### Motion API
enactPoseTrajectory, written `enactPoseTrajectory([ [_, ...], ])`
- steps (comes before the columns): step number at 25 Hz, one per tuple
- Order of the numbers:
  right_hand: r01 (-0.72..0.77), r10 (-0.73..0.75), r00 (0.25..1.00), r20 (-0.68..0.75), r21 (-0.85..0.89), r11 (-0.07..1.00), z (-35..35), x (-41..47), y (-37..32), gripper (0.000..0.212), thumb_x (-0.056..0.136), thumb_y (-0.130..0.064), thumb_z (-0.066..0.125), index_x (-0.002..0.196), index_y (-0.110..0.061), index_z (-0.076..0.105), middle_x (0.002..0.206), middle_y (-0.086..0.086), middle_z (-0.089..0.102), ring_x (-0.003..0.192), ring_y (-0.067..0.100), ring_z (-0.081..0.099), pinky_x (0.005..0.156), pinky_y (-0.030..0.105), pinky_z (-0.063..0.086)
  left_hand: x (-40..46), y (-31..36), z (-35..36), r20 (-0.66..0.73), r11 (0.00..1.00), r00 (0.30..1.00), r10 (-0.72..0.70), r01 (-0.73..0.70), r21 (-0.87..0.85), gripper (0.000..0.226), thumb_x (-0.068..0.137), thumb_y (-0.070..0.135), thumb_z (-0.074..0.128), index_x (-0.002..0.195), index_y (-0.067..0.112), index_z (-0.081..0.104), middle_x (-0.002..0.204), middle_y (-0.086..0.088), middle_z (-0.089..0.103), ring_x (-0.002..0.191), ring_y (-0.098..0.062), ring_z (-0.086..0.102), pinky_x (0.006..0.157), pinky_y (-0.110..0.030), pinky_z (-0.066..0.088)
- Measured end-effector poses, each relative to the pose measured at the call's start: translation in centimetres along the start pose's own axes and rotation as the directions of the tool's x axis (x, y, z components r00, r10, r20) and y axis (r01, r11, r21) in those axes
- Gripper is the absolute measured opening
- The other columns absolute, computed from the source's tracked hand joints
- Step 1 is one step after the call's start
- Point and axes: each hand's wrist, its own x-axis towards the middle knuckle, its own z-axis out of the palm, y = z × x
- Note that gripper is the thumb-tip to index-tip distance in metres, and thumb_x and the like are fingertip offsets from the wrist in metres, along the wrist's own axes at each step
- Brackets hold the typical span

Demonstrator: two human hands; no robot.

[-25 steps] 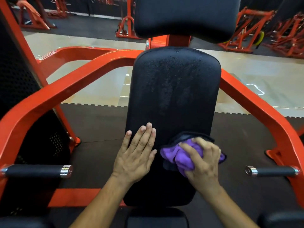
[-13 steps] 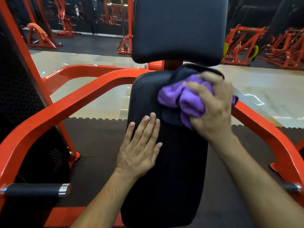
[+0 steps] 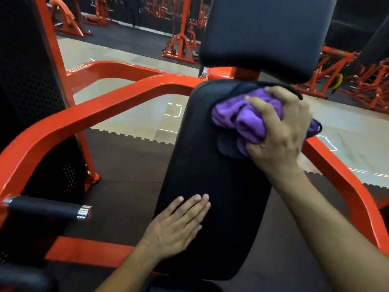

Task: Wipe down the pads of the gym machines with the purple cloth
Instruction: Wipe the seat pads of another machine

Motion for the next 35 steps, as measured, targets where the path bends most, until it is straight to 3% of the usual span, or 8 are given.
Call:
enactPoseTrajectory([
  [5,0.143,-0.136,0.982,0.13,-0.044,0.989,3.0,2.3,-6.2,0.046,0.08,-0.042,0.074,0.123,-0.029,0.069,0.138,0.006,0.059,0.11,0.036,0.054,0.087,0.045,0.035,0.5,-0.6,-0.2,0.02,1.0,1.0,0.009,-0.009,0.03,0.071,0.106,0.044,0.046,0.164,0.01,0.023,0.173,-0.006,0.015,0.159,-0.02,0.014,0.129,-0.041,0.009],
  [10,0.41,-0.397,0.862,0.316,0.027,0.912,0.2,-3.3,-2.4,0.059,0.072,-0.035,0.084,0.128,-0.027,0.068,0.141,0.005,0.058,0.109,0.034,0.05,0.087,0.046,0.035,0.0,-0.5,-0.5,0.028,1.0,0.999,0.015,-0.014,-0.013,0.07,0.107,0.043,0.047,0.164,0.011,0.023,0.173,-0.005,0.015,0.159,-0.017,0.016,0.129,-0.038,0.011],
  [15,0.132,-0.125,0.979,0.158,-0.035,0.991,2.1,2.2,-5.0,0.047,0.078,-0.037,0.073,0.123,-0.025,0.069,0.137,0.005,0.059,0.113,0.032,0.047,0.088,0.046,0.034,-0.6,0.1,-0.4,0.043,1.0,0.999,-0.008,0.009,-0.022,0.068,0.109,0.04,0.043,0.164,0.009,0.021,0.173,-0.007,0.013,0.159,-0.02,0.013,0.128,-0.041,0.013],
  [21,0.435,-0.445,0.856,0.264,0.1,0.895,0.7,-2.3,-4.6,0.041,0.091,-0.043,0.07,0.129,-0.026,0.069,0.144,0.005,0.057,0.125,0.037,0.045,0.099,0.055,0.033,-4.1,-0.9,-1.4,0.14,0.994,0.985,0.101,-0.093,-0.058,0.082,0.092,0.017,0.054,0.165,0.008,0.017,0.174,-0.007,0.008,0.16,-0.02,0.01,0.127,-0.042,0.014],
  [27,0.159,-0.152,0.979,0.134,-0.043,0.986,3.6,-3.8,-7.6,0.04,0.092,-0.042,0.067,0.129,-0.025,0.07,0.148,0.009,0.053,0.141,0.041,0.04,0.114,0.068,0.022,-7.5,1.7,0.1,0.167,0.986,0.977,0.132,-0.111,-0.125,0.082,0.093,0.016,0.055,0.164,0.007,0.016,0.174,-0.007,0.007,0.16,-0.019,0.008,0.127,-0.04,0.015],
  [29,0.267,-0.279,0.939,0.201,0.082,0.96,5.4,-6.8,-10.8,0.039,0.093,-0.041,0.066,0.127,-0.022,0.071,0.145,0.008,0.057,0.14,0.039,0.043,0.114,0.069,0.022,-8.1,2.1,0.7,0.156,0.984,0.981,0.119,-0.096,-0.148,0.08,0.097,0.02,0.058,0.164,0.008,0.018,0.174,-0.005,0.01,0.16,-0.017,0.011,0.128,-0.039,0.015],
  [33,0.547,-0.604,0.677,0.421,0.262,0.795,4.2,-14.0,-9.5,0.047,0.091,-0.024,0.073,0.137,-0.019,0.064,0.148,0.009,0.054,0.144,0.038,0.04,0.115,0.067,0.024,-10.1,1.5,1.3,0.146,0.977,0.977,0.156,-0.13,-0.169,0.079,0.094,0.017,0.049,0.165,0.009,0.016,0.173,-0.004,0.012,0.159,-0.017,0.013,0.128,-0.039,0.013],
  [35,0.577,-0.619,0.66,0.426,0.24,0.781,2.4,-13.3,-6.0,0.054,0.087,-0.03,0.077,0.139,-0.021,0.062,0.15,0.008,0.052,0.145,0.037,0.039,0.114,0.067,0.026,-10.4,1.2,1.1,0.178,0.979,0.97,0.164,-0.137,-0.154,0.084,0.087,0.013,0.045,0.165,0.009,0.014,0.174,-0.003,0.009,0.159,-0.016,0.011,0.128,-0.038,0.013],
])
